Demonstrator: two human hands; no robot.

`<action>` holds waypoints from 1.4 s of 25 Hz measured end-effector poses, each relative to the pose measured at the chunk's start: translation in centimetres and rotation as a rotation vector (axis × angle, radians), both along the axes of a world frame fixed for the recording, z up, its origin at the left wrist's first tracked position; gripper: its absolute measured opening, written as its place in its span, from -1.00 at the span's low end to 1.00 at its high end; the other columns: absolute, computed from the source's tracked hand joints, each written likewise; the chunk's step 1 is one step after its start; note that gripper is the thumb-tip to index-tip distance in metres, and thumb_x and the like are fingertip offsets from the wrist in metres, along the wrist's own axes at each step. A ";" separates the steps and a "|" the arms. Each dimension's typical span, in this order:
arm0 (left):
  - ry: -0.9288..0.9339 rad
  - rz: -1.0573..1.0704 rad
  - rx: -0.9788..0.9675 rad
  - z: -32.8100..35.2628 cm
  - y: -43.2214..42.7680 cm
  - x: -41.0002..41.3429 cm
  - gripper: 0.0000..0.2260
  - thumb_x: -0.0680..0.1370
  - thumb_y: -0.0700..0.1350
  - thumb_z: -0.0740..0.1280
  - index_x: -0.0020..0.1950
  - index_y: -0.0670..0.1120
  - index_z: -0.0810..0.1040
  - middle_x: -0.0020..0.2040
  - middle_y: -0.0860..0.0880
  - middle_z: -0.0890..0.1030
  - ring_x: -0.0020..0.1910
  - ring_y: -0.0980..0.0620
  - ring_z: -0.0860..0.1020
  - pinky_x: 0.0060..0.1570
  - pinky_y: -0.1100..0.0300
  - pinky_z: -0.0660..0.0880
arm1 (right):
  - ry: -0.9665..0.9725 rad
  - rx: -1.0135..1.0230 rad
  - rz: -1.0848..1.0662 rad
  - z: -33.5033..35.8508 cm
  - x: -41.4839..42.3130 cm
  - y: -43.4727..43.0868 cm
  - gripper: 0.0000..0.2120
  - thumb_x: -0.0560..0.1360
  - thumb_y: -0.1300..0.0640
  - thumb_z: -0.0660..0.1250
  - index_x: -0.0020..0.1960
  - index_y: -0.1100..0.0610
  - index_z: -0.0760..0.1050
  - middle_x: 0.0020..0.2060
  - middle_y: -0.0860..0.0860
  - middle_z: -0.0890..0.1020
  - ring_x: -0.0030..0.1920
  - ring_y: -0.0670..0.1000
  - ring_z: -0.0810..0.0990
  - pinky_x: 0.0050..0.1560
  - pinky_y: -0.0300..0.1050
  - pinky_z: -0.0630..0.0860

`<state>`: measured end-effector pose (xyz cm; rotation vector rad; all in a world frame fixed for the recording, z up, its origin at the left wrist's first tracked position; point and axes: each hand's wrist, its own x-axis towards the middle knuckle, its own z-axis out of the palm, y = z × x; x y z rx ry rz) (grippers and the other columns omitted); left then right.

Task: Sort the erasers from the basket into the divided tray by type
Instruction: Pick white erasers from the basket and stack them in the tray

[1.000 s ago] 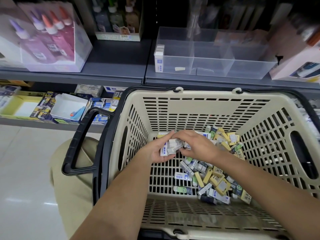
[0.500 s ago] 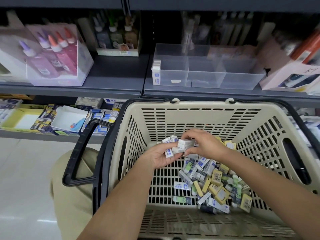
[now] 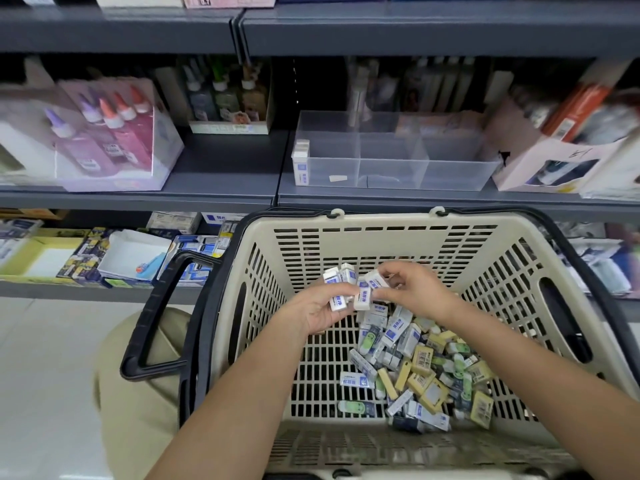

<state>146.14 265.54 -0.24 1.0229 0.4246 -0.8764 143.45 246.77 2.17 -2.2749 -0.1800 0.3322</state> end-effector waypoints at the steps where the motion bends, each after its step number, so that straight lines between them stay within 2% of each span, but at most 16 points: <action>1: -0.025 -0.014 0.042 0.1 -0.1 0.0 -0.68 0.38 -0.43 0.39 0.11 -0.25 0.51 -0.09 -0.20 0.67 -0.14 -0.07 0.67 -0.24 0.15 0.62 | 0.013 0.051 -0.033 0.0 0.0 0.1 -0.83 0.41 0.11 0.44 -0.13 -0.14 0.52 -0.13 -0.18 0.63 -0.12 -0.13 0.63 -0.05 -0.15 0.56; 4: -0.077 -0.013 0.123 0.5 -0.1 -0.2 -0.68 0.39 -0.42 0.40 0.10 -0.19 0.53 -0.03 -0.18 0.66 -0.02 -0.11 0.64 -0.15 -0.04 0.62 | 0.067 0.188 -0.187 -0.3 0.1 0.1 -0.90 0.49 0.15 0.35 0.01 0.07 0.54 -0.06 0.02 0.64 -0.12 0.00 0.64 -0.07 -0.12 0.60; 7: -0.103 0.011 0.087 0.8 -0.3 -0.2 -0.66 0.42 -0.43 0.38 0.15 -0.19 0.50 -0.03 -0.22 0.66 -0.01 -0.17 0.64 -0.13 -0.18 0.60 | 0.139 0.302 -0.265 0.1 -0.1 0.5 -0.81 0.50 0.21 0.32 0.12 0.19 0.50 -0.08 0.09 0.65 -0.17 -0.01 0.61 -0.15 -0.19 0.59; 10: -0.145 0.059 0.078 0.8 -0.7 -0.1 -0.65 0.42 -0.45 0.36 0.15 -0.20 0.49 -0.11 -0.18 0.69 -0.09 -0.13 0.67 -0.12 -0.05 0.62 | 0.161 0.383 -0.342 0.6 -0.1 0.9 -0.84 0.46 0.20 0.38 0.03 0.19 0.52 -0.13 0.12 0.68 -0.20 0.02 0.63 -0.10 -0.06 0.55; 14: -0.155 0.046 0.046 0.7 -0.9 -0.1 -0.71 0.42 -0.42 0.37 0.08 -0.18 0.52 -0.18 -0.13 0.70 -0.18 -0.05 0.68 -0.23 0.11 0.63 | 0.165 0.437 -0.402 0.4 -0.1 1.5 -0.90 0.44 0.18 0.41 -0.08 0.17 0.54 -0.25 0.05 0.65 -0.32 -0.05 0.59 -0.37 -0.28 0.52; 17: -0.134 0.021 0.002 0.7 -0.9 -0.3 -0.71 0.39 -0.29 0.46 0.08 -0.17 0.54 -0.16 -0.13 0.69 -0.18 -0.04 0.67 -0.25 0.14 0.61 | 0.113 0.388 -0.389 0.1 -0.1 1.5 -0.93 0.44 0.11 0.41 -0.17 0.09 0.54 -0.33 -0.02 0.62 -0.37 -0.10 0.57 -0.42 -0.32 0.48; 21: -0.138 0.054 0.004 0.2 -0.8 -0.2 -0.57 0.34 -0.24 0.49 0.18 -0.18 0.51 -0.13 -0.13 0.68 -0.16 -0.06 0.65 -0.23 0.12 0.61 | 0.150 0.307 -0.280 -0.2 -0.2 1.7 -0.78 0.37 0.10 0.48 -0.06 0.03 0.48 -0.20 0.04 0.63 -0.29 -0.06 0.62 -0.37 -0.27 0.49; 24: -0.111 0.068 -0.065 -0.2 -0.3 0.0 -0.67 0.35 -0.22 0.47 0.09 -0.17 0.56 -0.11 -0.14 0.69 -0.12 -0.07 0.66 -0.11 0.07 0.63 | 0.189 0.309 -0.246 -0.1 -0.2 1.8 -0.74 0.41 0.21 0.44 0.05 0.04 0.47 -0.16 0.06 0.65 -0.28 -0.04 0.65 -0.32 -0.21 0.54; 26: -0.087 0.060 -0.092 -0.3 -0.1 0.0 -0.69 0.32 -0.15 0.47 0.04 -0.16 0.58 -0.11 -0.14 0.69 -0.13 -0.05 0.66 -0.17 0.12 0.63 | 0.206 0.352 -0.238 0.1 -0.1 1.6 -0.73 0.46 0.27 0.37 0.13 0.09 0.49 -0.17 0.04 0.64 -0.30 -0.09 0.65 -0.23 -0.19 0.58; 30: -0.030 0.038 -0.097 -0.4 0.0 0.0 -0.60 0.31 0.05 0.47 0.03 -0.15 0.59 -0.16 -0.14 0.68 -0.23 -0.05 0.65 -0.35 0.18 0.58 | 0.238 0.385 -0.192 0.4 -0.1 1.0 -0.74 0.51 0.30 0.28 0.08 -0.01 0.54 -0.07 -0.01 0.62 -0.17 -0.09 0.60 -0.16 -0.22 0.55; 33: -0.032 -0.051 -0.017 -0.3 0.1 0.3 -0.58 0.27 -0.02 0.52 0.05 -0.15 0.56 -0.20 -0.10 0.68 -0.25 -0.01 0.65 -0.36 0.19 0.57 | 0.226 0.421 -0.201 0.6 0.2 0.5 -0.75 0.51 0.28 0.27 0.01 -0.05 0.55 -0.08 -0.07 0.63 -0.18 -0.14 0.55 -0.19 -0.24 0.45; 35: -0.039 -0.161 0.041 -0.3 0.0 0.1 -0.61 0.25 -0.09 0.52 0.03 -0.15 0.56 -0.19 -0.07 0.67 -0.22 0.02 0.64 -0.33 0.21 0.58 | 0.193 0.441 -0.201 0.3 0.2 0.7 -0.78 0.48 0.28 0.32 0.02 0.00 0.49 -0.12 -0.03 0.60 -0.22 -0.14 0.55 -0.21 -0.28 0.47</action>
